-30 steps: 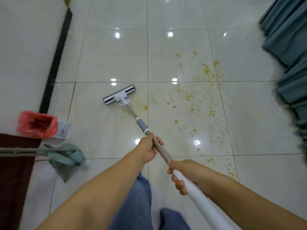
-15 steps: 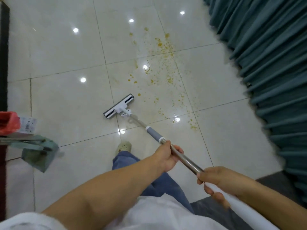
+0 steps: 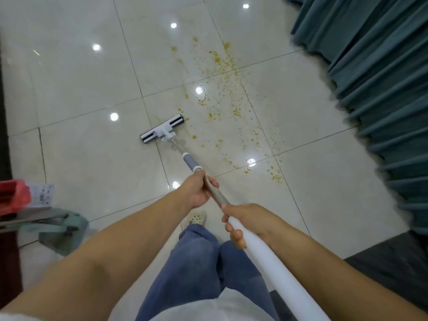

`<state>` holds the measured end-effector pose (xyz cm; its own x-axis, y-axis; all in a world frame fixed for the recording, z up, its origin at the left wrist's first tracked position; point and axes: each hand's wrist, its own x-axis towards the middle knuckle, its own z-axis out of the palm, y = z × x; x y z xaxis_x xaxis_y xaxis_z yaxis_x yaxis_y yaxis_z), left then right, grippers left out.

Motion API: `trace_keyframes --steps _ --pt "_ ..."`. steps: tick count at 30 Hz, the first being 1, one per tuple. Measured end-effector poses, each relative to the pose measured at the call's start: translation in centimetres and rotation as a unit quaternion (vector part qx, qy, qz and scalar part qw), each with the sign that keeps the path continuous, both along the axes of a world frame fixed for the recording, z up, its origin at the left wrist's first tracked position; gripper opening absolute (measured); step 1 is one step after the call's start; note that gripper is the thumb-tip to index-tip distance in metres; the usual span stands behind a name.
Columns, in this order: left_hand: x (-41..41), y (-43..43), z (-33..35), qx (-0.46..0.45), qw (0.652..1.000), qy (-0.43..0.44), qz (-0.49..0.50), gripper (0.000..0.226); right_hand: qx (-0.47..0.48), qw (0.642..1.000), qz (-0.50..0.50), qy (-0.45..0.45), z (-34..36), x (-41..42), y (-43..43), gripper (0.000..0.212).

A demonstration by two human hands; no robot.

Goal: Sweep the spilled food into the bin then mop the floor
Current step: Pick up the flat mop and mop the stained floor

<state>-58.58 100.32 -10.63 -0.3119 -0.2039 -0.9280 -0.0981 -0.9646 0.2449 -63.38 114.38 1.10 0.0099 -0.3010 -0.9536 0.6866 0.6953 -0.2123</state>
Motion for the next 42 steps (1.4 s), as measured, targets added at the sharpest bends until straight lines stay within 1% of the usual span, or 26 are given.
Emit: trace_keyframes --steps 5,11,15,18,24,29,35,38,42 --pt "-1.3 -10.8 -2.1 -0.026 1.0 -0.006 -0.001 0.016 -0.02 0.999 -0.04 -0.007 -2.8 0.1 -10.9 0.027" --pt "-4.9 -22.3 -5.3 -0.069 0.997 -0.019 -0.007 0.016 -0.042 0.998 -0.047 -0.002 -6.6 -2.7 -22.3 0.024" --pt "-7.3 -26.1 -7.4 -0.089 0.994 -0.052 -0.022 0.012 -0.054 0.998 -0.045 -0.002 -9.0 -4.6 -25.8 0.023" --pt "-8.0 -25.5 -8.2 -0.083 0.994 -0.059 -0.042 0.017 -0.052 0.998 -0.042 -0.018 -9.9 -5.5 -24.8 0.024" --pt "-7.1 -18.3 -8.3 -0.052 0.997 -0.04 -0.032 0.021 -0.027 0.999 -0.026 -0.017 -9.6 -5.4 -17.3 0.024" --pt "-5.4 -9.2 -6.6 -0.05 0.996 -0.033 -0.07 0.027 -0.009 0.999 -0.028 -0.022 -7.9 -4.0 -8.3 0.023" --pt "-2.2 4.7 -4.7 -0.033 0.996 -0.003 -0.08 0.022 0.02 1.0 -0.015 -0.011 -4.5 -1.3 5.2 0.025" --pt "-0.4 12.8 -2.9 -0.029 0.996 0.004 -0.089 0.024 0.038 0.999 -0.006 -0.008 -2.8 0.2 13.1 0.026" --pt "2.1 24.0 -0.3 0.03 0.998 0.014 -0.052 0.024 0.065 0.997 -0.002 -0.029 -0.3 2.3 24.3 0.026"
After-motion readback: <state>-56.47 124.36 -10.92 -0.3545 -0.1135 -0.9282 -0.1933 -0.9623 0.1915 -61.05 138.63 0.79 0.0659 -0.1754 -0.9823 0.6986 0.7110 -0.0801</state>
